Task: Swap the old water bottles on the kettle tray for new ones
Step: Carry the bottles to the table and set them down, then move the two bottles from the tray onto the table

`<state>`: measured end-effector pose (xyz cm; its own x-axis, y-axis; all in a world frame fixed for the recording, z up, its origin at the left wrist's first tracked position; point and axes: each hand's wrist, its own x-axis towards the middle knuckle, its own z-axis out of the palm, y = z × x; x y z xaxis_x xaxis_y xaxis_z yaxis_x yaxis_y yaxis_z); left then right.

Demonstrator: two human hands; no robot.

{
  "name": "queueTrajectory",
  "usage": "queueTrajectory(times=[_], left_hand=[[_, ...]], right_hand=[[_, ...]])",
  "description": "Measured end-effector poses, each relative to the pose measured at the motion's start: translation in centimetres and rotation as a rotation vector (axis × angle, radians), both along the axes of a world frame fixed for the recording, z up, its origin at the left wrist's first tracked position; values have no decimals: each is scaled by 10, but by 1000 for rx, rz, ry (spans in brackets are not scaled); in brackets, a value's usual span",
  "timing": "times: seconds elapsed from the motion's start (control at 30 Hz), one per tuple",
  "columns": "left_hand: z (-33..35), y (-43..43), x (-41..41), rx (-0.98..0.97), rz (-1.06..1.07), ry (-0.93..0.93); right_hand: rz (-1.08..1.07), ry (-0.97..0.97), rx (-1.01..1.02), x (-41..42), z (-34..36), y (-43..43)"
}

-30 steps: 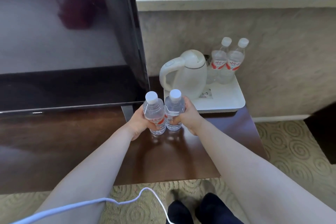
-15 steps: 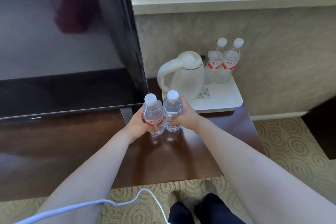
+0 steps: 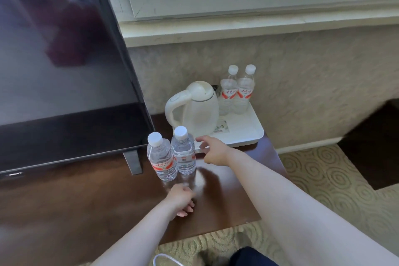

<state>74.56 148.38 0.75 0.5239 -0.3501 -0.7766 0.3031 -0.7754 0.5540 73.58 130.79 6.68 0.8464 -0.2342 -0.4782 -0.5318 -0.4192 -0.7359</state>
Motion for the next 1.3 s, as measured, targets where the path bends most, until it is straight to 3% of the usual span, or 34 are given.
queueTrajectory(times=[0.13, 0.33, 0.43, 0.63, 0.73, 1.03, 1.3], left_hand=[[31, -66, -9, -165, -287, -121], [72, -152, 13, -294, -286, -635], [77, -180, 35, -318, -251, -808], [89, -212, 72, -404, -252, -992], [96, -232, 93, -356, -241, -1083], [107, -279, 142, -219, -204, -913], [104, -283, 157, -197, -217, -801]], right_hand=[[1, -24, -227, -5, 14, -30], [-70, -145, -615, -6, 30, -77], [-132, -218, -565, -8, 31, -103], [-81, -156, -558, -10, 29, -160], [-81, -140, -548, -5, 31, -191], [-192, -206, -435, 27, 36, -244], [-139, -198, -359, 70, 30, -252]])
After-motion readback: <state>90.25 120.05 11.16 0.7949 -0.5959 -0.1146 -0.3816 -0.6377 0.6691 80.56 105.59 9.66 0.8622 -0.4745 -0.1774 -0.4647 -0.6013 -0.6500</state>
